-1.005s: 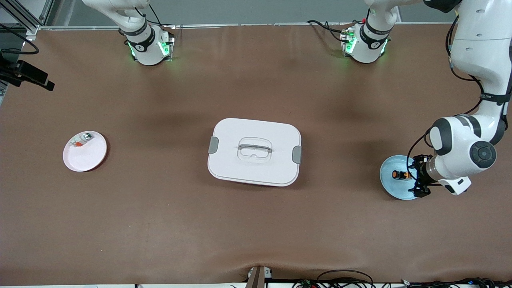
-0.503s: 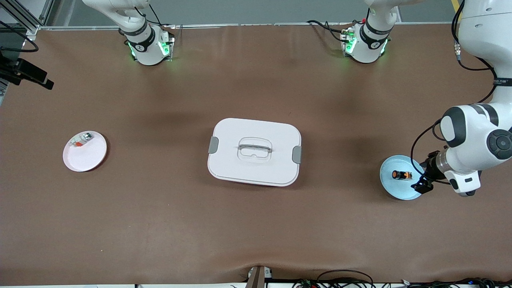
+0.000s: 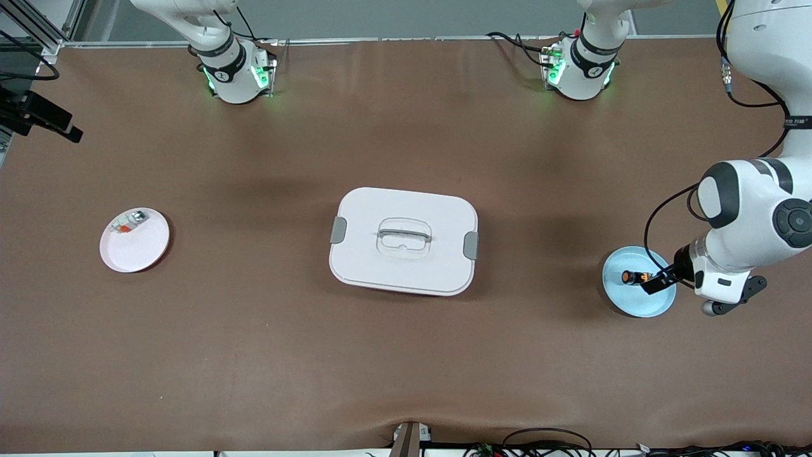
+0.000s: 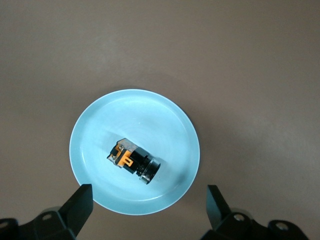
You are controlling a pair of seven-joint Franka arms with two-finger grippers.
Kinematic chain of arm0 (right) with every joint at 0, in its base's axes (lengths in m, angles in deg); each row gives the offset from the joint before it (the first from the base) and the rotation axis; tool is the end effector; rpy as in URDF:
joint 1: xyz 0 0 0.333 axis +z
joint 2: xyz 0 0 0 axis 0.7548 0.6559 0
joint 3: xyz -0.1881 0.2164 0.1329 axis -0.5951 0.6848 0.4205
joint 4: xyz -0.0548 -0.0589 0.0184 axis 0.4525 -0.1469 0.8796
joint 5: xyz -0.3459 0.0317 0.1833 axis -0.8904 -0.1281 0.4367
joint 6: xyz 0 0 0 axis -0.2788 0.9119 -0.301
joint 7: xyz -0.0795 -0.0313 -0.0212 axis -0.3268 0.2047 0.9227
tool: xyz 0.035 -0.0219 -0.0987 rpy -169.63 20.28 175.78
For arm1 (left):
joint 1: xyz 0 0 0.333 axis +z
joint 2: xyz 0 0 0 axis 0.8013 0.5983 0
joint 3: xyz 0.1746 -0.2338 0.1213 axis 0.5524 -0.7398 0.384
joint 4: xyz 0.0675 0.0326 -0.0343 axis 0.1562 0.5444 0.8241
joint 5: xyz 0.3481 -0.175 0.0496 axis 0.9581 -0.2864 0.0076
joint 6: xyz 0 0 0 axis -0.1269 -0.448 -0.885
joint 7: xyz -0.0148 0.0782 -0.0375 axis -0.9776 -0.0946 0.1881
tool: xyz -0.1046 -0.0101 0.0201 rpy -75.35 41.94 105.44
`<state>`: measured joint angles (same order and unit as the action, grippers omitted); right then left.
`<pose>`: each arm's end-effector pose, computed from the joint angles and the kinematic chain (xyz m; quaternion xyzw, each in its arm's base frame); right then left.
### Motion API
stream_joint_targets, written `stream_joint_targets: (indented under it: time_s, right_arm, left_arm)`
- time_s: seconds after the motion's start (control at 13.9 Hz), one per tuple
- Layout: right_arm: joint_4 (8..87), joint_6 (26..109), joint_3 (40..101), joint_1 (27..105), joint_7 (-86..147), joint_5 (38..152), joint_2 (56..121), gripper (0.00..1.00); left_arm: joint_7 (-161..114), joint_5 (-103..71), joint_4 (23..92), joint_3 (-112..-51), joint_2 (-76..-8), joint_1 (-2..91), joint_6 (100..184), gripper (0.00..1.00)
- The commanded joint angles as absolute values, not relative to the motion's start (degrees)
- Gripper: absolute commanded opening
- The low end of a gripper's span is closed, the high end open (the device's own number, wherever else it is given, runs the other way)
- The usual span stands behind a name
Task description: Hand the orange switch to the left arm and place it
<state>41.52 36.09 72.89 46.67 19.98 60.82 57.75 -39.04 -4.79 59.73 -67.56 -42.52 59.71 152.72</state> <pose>0.5013 -0.0430 0.6613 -0.9955 0.0903 0.0105 0.0248 0.6555 0.0292 0.3184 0.9795 0.2010 0.0124 0.0046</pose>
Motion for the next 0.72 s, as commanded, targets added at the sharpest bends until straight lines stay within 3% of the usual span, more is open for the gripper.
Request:
stream_joint_targets:
  time_s: [0.0,0.65]
  right_arm:
    - [43.0,38.0,74.7,46.5,20.8,56.6,56.2,1.0]
    - [43.0,38.4,74.9,46.3,23.7,56.8,55.8,1.0]
  left_arm:
    - [-31.5,-3.8,60.7,-68.0,-45.1,59.6,151.8,1.0]
    - [-23.4,-3.8,60.0,-68.5,-52.4,59.9,150.1,1.0]
